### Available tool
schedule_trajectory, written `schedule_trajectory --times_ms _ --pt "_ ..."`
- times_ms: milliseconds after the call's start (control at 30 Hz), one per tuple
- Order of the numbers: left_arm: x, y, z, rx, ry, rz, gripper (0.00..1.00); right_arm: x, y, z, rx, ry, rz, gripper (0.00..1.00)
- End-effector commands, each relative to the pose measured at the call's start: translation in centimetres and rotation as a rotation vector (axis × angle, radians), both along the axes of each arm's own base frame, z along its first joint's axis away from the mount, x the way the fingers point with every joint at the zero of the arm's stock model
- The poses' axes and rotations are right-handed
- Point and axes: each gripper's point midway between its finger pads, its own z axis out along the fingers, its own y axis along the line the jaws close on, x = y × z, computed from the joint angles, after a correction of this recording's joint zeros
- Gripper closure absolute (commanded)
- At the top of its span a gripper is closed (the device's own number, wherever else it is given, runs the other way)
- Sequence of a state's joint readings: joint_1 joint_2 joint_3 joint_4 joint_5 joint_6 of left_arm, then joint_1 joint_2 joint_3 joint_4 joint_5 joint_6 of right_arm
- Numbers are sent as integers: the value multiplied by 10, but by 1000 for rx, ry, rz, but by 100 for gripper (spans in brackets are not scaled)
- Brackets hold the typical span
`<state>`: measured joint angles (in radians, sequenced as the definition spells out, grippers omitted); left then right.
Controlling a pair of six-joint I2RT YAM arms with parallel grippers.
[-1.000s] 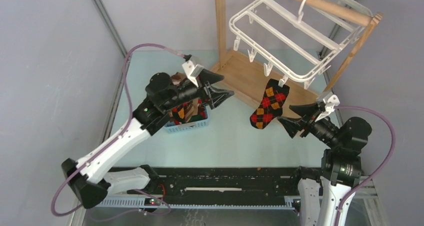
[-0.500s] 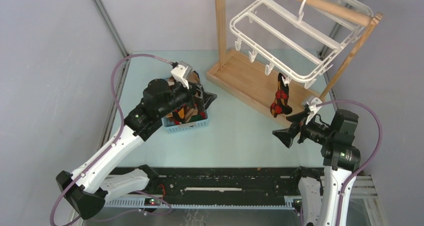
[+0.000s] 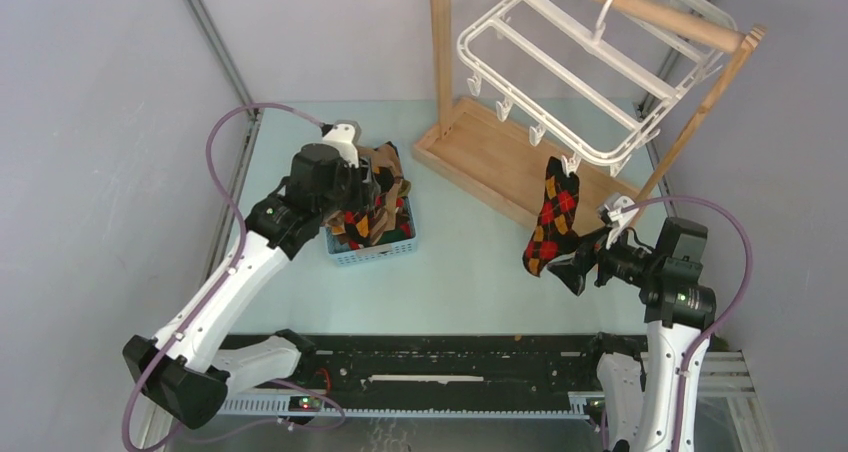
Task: Clip the socks to the hanger
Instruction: Pick up the sock from the bin.
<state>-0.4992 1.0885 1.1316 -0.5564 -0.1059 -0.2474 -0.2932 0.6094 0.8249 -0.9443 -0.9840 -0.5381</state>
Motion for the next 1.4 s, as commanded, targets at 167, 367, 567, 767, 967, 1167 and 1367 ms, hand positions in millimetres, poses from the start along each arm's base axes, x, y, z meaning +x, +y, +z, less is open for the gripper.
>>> schedule_trajectory --times_ms 167,367,567,767,967,1167,1367 --pt "25 39 3 -126 -11 219 24 1 3 0 10 -41 26 4" --pt "41 34 1 -181 18 200 22 1 5 -1 28 -41 36 4" --pt "52 20 -10 -248 67 170 33 -1 6 -1 26 -48 37 4" --pt "56 22 -25 -237 108 197 40 -1 6 0 27 -51 43 4" --pt "56 25 -24 -202 102 185 73 -1 7 -1 35 -47 48 4" --pt "51 26 -12 -175 83 148 97 -2 8 0 35 -51 53 4" --pt "26 19 32 -172 -37 0 100 -7 11 5 30 -78 69 4"
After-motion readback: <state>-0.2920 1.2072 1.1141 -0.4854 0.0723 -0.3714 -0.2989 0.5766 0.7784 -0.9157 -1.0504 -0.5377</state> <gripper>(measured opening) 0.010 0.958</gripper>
